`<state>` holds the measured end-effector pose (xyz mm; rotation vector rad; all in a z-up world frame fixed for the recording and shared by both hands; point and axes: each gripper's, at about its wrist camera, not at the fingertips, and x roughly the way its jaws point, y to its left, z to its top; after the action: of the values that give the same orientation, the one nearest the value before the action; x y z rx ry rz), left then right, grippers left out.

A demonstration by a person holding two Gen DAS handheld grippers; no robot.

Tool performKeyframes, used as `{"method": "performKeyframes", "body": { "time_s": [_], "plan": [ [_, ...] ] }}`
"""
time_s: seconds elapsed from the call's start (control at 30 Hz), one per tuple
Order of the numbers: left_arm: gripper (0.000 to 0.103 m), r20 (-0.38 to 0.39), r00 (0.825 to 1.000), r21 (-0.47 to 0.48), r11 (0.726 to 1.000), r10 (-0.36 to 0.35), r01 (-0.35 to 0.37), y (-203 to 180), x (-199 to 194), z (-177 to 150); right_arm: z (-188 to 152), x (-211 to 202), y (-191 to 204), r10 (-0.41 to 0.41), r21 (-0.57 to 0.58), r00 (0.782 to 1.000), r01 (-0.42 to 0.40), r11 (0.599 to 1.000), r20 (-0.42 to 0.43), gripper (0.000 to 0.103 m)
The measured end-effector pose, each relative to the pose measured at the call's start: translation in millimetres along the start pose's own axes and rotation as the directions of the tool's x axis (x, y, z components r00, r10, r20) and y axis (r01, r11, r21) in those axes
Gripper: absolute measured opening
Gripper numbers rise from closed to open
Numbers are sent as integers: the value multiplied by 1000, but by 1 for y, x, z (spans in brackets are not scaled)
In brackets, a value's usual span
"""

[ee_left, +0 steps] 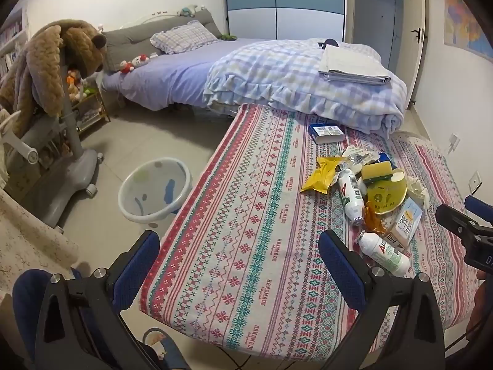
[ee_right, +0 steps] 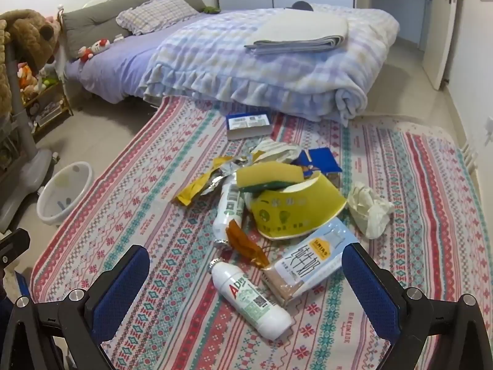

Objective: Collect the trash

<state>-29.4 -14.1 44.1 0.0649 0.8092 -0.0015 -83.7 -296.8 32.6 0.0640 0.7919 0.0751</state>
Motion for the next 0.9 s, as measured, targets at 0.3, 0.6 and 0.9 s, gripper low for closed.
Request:
{"method": "performKeyframes", "body": {
  "time_s": [0.3,0.6,0.9],
  "plan": [
    [103,-1,1000,0,1000,-2,2,0,1,-1,1,1,-1,5,6,1000,-5,1000,-4,102],
    [103,-5,1000,7,1000,-7,7,-2,1,-5,0,3,-5,11,7,1000,-11,1000,-5,102],
    [103,-7,1000,9,1000,-5,5,-1,1,-6,0,3,3,15,2,1000,-15,1000,-7,102]
  ]
}}
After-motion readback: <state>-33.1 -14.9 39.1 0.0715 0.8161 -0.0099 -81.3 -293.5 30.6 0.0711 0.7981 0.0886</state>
